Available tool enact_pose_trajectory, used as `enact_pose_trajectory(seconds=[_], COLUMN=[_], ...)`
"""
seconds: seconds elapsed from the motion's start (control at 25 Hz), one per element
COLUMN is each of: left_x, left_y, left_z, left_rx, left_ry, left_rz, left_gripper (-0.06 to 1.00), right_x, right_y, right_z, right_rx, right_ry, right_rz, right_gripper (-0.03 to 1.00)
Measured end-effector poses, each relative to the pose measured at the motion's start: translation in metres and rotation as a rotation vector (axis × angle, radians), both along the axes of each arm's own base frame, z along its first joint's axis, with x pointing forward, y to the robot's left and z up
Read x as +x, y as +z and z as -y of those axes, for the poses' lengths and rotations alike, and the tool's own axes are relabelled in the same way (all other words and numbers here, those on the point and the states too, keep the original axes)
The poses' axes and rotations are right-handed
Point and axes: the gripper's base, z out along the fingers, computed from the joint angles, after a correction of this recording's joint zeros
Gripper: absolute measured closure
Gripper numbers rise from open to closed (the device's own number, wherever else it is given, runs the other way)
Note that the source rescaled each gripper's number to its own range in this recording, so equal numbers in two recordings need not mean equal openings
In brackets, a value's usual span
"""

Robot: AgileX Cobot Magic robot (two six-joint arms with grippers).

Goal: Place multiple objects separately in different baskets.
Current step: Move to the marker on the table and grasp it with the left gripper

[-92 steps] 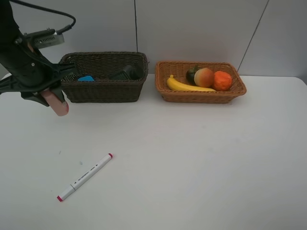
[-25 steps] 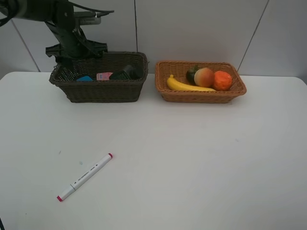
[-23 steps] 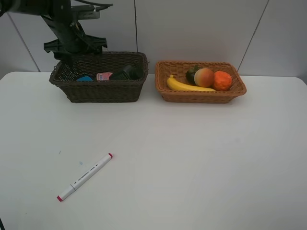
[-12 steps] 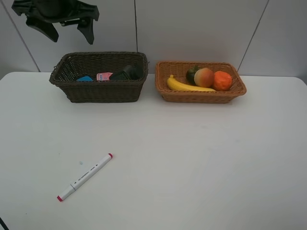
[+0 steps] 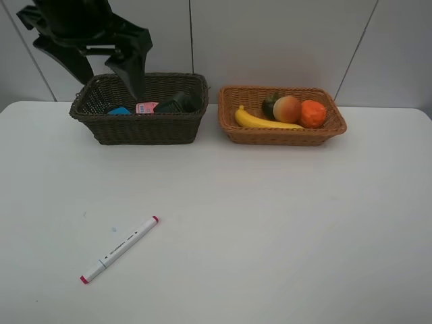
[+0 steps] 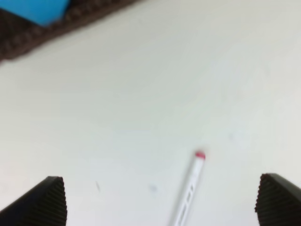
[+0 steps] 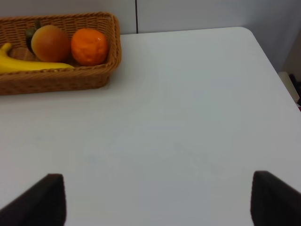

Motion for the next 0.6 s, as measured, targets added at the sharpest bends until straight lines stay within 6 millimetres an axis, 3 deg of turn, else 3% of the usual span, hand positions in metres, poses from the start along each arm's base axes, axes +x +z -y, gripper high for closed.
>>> enact_pose_trajectory(seconds=[0.28, 0.6], left_x=[-0.03, -0.052], left_y=[-0.067, -0.126], left_z=[-0.008, -0.016], left_rx=[0.076, 0.048], left_ry=[-0.001, 0.023], left_rz=[-0.239, -0.285], left_gripper=[-0.06, -0.06], right_x=[0.0, 0.0], right_y=[0.0, 0.0], right_z=[0.0, 0.0], right_rx=[0.0, 0.0], right_ry=[0.0, 0.0], right_rz=[0.0, 0.0], right_gripper=[-0.03, -0.03])
